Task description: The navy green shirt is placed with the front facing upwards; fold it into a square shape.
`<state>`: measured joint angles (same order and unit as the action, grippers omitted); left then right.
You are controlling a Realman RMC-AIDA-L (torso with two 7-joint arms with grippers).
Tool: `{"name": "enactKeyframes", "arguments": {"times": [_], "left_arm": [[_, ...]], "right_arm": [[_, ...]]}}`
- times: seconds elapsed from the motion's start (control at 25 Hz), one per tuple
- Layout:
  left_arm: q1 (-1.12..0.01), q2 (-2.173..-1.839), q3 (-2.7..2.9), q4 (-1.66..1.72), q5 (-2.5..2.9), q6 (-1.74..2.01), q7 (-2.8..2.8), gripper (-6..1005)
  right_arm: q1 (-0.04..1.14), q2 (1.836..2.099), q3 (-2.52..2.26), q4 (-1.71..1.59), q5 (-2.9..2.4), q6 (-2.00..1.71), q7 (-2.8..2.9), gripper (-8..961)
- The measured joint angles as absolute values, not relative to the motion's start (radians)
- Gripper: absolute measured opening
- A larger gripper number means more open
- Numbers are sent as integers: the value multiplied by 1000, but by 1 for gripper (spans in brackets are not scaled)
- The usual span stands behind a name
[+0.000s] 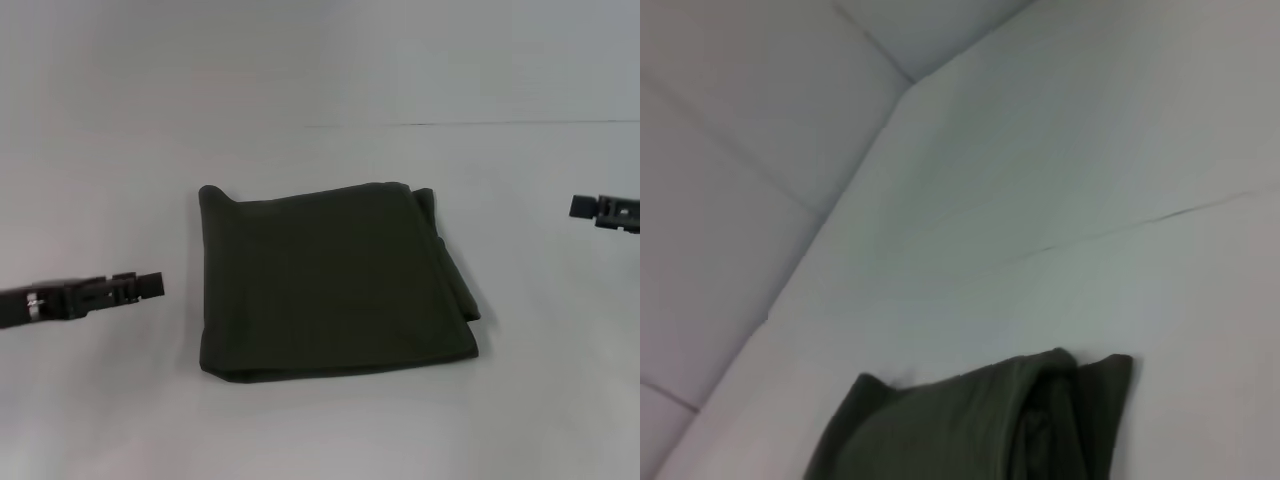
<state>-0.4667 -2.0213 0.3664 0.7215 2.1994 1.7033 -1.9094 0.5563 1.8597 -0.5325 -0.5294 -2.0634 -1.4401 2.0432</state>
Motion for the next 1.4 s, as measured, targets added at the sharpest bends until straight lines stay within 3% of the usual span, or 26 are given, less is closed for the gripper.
{"name": "enactKeyframes", "arguments": {"times": [0.2, 0.32, 0.36, 0.4, 0.56, 1.4], "left_arm": [[-549, -1998, 503, 745, 2239, 1672, -1851, 716], [-599, -1995, 583, 756, 2262, 1674, -1866, 852], [-625, -1994, 609, 757, 2269, 1670, -1877, 898], [-637, -1994, 617, 757, 2271, 1669, -1879, 909], [-658, -1994, 627, 759, 2273, 1668, -1874, 953], [-708, -2019, 668, 794, 2264, 1654, -1860, 964]], "right_arm": [[566, 1907, -591, -549, -2063, -1459, 1825, 883], [569, 1966, -669, -622, -2064, -1453, 1776, 884], [572, 2004, -721, -688, -2065, -1449, 1770, 884], [574, 2021, -744, -717, -2067, -1449, 1769, 884], [588, 2051, -783, -767, -2068, -1447, 1769, 883], [594, 2072, -825, -757, -2055, -1426, 1705, 884]]}}
